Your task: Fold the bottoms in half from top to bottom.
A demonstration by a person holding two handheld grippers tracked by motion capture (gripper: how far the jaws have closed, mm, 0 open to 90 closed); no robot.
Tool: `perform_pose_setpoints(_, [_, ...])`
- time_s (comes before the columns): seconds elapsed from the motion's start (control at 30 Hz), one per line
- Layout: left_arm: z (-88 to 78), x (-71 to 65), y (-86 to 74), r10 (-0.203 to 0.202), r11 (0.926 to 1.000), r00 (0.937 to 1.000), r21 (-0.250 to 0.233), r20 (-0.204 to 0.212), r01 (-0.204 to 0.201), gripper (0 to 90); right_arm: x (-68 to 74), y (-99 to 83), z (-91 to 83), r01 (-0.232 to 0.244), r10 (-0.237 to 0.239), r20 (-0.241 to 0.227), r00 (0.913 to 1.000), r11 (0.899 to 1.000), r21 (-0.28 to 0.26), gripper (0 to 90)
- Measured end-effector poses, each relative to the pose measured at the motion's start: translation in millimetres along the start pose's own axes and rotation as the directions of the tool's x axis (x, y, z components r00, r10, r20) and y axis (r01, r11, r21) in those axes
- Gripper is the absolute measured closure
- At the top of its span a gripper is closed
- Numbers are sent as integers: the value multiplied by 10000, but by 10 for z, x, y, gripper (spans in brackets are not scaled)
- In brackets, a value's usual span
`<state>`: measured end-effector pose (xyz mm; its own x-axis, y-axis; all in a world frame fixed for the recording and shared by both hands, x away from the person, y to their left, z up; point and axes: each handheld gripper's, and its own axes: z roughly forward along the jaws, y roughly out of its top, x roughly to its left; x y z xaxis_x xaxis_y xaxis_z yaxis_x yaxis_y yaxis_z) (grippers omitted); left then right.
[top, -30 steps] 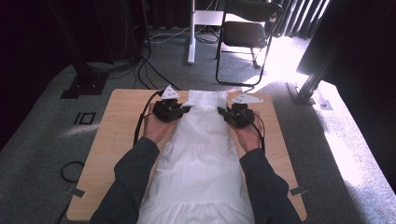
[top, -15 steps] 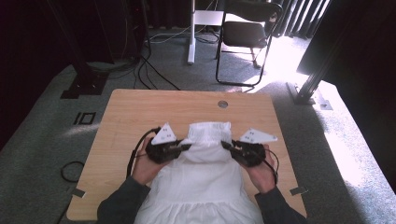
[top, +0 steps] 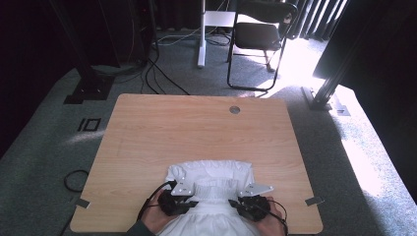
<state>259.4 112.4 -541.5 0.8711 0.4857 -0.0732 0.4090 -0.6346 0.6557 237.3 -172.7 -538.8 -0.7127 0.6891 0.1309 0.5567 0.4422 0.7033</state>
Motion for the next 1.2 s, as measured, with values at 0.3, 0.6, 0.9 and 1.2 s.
perform_pose_setpoints(0.3, [55, 234, 65, -121, 9999, 9996, -106, -262, 118, 777, -93, 93, 228, -42, 33, 458, 9989, 9998, 216, 781])
perform_pose_setpoints(0.6, [169, 763, 307, -337, 9994, 9983, 69, -470, 340, 775, -380, 465, 516, 43, -76, 1058, 9944, 9995, 312, 782])
perform_pose_setpoints(0.9, [341, 1202, 662, 45, 9982, 9882, 600, -1533, 48, 775, -719, 838, 789, 57, -126, 1669, 9859, 9991, 417, 781])
perform_pose_setpoints(1.2, [572, 1539, 989, -187, 9972, 9622, 641, -2717, 375, 777, -1143, 1167, 1008, -894, 809, 2129, 9737, 9955, 304, 778])
